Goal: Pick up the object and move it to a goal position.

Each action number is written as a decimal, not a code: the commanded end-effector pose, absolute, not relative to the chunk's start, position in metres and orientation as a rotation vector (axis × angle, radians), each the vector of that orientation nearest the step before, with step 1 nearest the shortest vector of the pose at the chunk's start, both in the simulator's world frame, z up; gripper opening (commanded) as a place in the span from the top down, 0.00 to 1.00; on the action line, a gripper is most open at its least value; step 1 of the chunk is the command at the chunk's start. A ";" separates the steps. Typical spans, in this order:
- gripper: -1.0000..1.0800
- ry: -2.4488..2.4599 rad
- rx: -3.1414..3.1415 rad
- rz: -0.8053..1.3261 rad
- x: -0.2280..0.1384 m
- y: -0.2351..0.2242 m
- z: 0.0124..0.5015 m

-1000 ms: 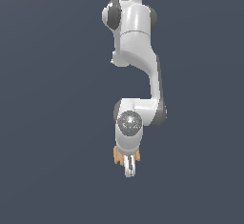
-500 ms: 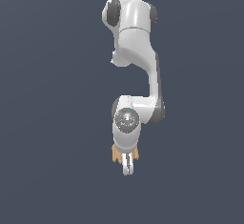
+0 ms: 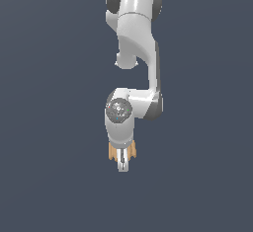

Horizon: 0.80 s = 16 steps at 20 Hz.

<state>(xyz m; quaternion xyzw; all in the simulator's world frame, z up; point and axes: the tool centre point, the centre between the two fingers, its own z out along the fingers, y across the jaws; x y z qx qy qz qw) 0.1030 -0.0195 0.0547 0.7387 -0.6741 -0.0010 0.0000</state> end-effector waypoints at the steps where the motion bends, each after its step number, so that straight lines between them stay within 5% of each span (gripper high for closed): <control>1: 1.00 -2.119 2.320 -0.002 0.093 -0.034 0.068; 16: 1.00 -2.122 2.321 -0.005 0.015 -0.150 0.171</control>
